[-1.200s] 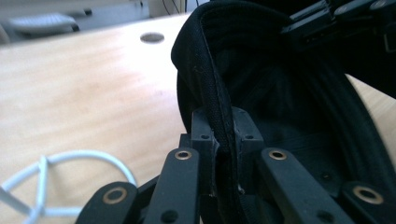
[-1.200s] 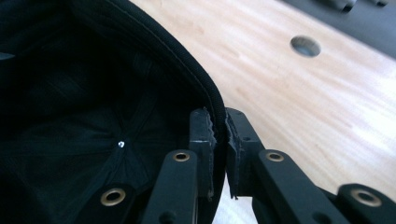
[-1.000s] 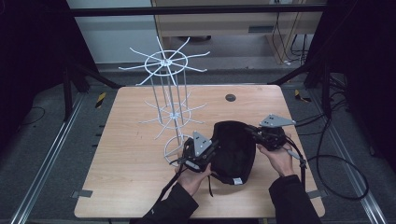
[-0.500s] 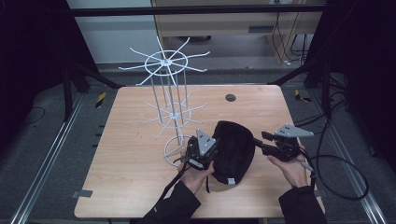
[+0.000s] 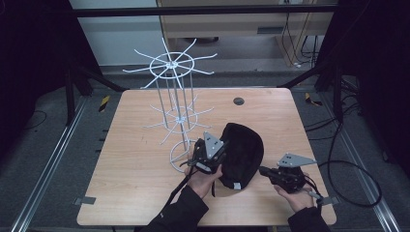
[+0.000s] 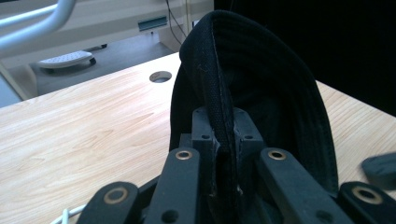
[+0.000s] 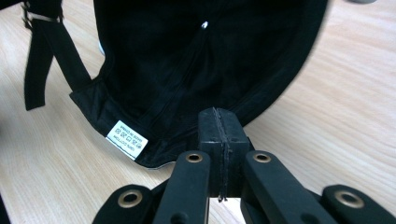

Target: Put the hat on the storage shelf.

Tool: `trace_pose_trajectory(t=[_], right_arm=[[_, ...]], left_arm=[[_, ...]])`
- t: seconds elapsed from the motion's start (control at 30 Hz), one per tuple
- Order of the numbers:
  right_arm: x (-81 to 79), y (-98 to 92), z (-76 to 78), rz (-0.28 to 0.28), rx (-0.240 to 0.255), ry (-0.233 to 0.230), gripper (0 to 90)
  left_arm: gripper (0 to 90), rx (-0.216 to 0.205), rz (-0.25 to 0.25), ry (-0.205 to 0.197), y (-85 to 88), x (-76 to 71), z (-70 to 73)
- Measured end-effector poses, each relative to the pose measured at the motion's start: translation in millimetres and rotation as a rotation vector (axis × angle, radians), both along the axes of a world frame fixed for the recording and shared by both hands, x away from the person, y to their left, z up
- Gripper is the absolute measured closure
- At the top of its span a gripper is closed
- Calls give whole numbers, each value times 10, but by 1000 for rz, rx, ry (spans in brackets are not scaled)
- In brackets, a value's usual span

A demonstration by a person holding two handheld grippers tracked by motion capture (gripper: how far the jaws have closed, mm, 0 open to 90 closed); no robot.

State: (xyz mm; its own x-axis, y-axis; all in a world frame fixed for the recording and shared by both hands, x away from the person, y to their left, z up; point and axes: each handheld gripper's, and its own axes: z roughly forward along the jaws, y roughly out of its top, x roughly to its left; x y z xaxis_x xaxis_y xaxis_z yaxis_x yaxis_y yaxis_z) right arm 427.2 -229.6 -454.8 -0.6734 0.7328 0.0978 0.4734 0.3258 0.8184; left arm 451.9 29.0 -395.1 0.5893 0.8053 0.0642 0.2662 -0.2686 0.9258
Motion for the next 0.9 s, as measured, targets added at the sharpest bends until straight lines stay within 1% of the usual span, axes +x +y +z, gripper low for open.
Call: trace_pose_trajectory(t=[0.1, 0.13, 0.17, 0.2, 0.23, 0.27, 0.3, 0.37, 0.4, 0.43, 0.47, 0.53, 0.57, 0.67, 0.7, 0.73, 0.77, 0.8, 0.83, 0.87, 0.9], right_arm=[[84, 67, -121, -4, -8, 33, 900], [131, 83, -149, -17, -1, 25, 900], [131, 83, -149, -17, -1, 25, 900], [200, 77, -170, -41, 24, 24, 900], [200, 77, -170, -41, 24, 24, 900], [275, 63, -197, -63, 39, 15, 900], [312, 59, -208, -74, 52, 18, 900], [383, 54, -225, -87, 72, 18, 900], [426, 60, -235, -93, 89, 19, 900], [426, 60, -235, -93, 89, 19, 900], [492, 74, -261, -104, 109, 21, 900], [516, 85, -273, -113, 110, 26, 900], [557, 103, -296, -117, 100, 20, 900], [587, 111, -329, -122, 86, 21, 900], [600, 115, -358, -132, 54, 17, 900], [605, 110, -374, -136, 49, 23, 900], [615, 97, -387, -138, 53, 26, 900], [615, 97, -387, -138, 53, 26, 900], [615, 83, -383, -142, 67, 30, 900], [598, 58, -342, -143, 88, 15, 900], [598, 58, -342, -143, 88, 15, 900]], left_arm=[[826, -1, -20, -10, -19, 5, 22], [826, 5, -21, -17, -32, 8, 26], [826, 4, -28, -23, -42, 12, 31], [826, -5, -43, -33, -57, 14, 52], [826, -5, -43, -33, -57, 14, 52], [826, -11, -53, -40, -66, 13, 65], [826, 0, -71, -50, -90, 20, 91], [826, 6, -90, -51, -119, 33, 103], [826, 6, -90, -51, -119, 33, 103], [826, 12, -100, -53, -135, 34, 103], [826, 21, -110, -56, -151, 32, 100], [826, 27, -128, -61, -179, 10, 87], [826, 27, -135, -67, -192, -9, 77], [826, 23, -167, -67, -233, -74, 40], [826, 26, -182, -67, -264, -120, 18], [826, 34, -189, -73, -284, -148, 7], [826, 49, -187, -82, -299, -171, 3], [826, 49, -187, -82, -299, -171, 3], [826, 51, -182, -89, -306, -181, 6], [826, 55, -168, -93, -291, -163, 36], [826, 55, -168, -93, -291, -163, 36]])
